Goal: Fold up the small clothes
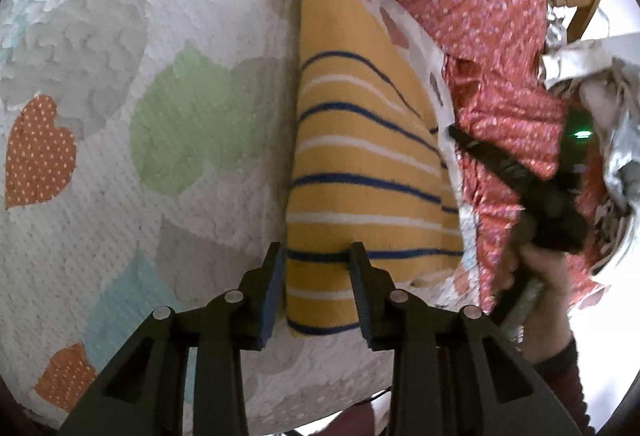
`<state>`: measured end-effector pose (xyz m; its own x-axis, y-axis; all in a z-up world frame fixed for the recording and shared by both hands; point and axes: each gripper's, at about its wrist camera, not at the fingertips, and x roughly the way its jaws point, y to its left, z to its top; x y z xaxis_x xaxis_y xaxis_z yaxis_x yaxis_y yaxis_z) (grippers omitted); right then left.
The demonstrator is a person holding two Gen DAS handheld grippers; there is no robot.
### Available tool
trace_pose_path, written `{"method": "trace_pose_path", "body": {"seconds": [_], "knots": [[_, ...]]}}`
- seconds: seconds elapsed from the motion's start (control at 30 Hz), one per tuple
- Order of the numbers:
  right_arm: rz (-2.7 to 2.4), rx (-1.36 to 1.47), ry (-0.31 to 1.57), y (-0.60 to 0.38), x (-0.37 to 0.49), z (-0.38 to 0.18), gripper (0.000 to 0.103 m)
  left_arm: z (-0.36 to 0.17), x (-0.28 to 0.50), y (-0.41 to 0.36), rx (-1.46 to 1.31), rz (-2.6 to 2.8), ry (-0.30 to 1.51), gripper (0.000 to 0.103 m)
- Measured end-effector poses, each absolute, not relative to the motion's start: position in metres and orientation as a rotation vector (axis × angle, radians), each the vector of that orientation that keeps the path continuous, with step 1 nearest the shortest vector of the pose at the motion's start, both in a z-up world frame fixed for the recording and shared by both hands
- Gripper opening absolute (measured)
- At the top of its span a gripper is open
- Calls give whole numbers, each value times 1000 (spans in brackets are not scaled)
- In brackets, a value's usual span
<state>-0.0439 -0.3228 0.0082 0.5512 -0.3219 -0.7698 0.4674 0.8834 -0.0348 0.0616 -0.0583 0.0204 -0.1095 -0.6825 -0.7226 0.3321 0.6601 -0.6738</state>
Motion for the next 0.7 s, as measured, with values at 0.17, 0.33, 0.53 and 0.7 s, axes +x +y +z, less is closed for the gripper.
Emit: {"method": "trace_pose_path", "body": {"seconds": [0.17,0.33,0.53,0.7], "knots": [[-315,312,764,-303,-68,28,45,27,57,-65,-206,-846,1389,36],[-178,567,788,-302,-86,-13,45,24,53,-61,-157,-816,1380,41],[-211,866,714,-341,-141,-58,44,23,46,-47,-85,-701,1321,42],[-276,793,687,-333,-197,-56,52,57,7,-43,114,-551,1070,42]]}}
